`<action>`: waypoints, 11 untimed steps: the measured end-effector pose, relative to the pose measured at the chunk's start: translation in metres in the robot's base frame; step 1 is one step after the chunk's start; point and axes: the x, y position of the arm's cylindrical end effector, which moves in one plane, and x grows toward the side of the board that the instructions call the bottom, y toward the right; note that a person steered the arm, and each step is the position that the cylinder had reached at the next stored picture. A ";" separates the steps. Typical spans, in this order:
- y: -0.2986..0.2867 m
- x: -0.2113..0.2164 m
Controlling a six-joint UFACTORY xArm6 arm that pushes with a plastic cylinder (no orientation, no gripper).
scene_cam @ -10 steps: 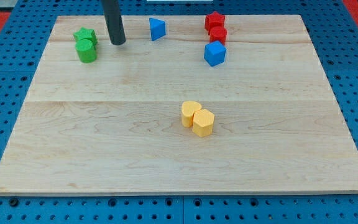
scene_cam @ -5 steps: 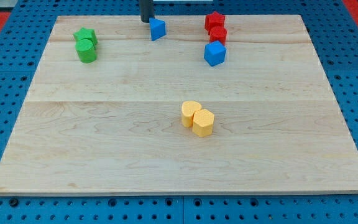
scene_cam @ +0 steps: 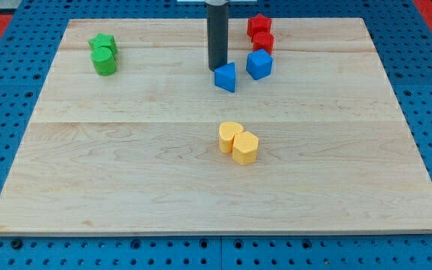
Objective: Move blue triangle towards blue cube
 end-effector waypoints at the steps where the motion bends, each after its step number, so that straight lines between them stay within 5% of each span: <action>1: -0.001 0.001; 6: 0.000 0.057; 11: 0.050 0.053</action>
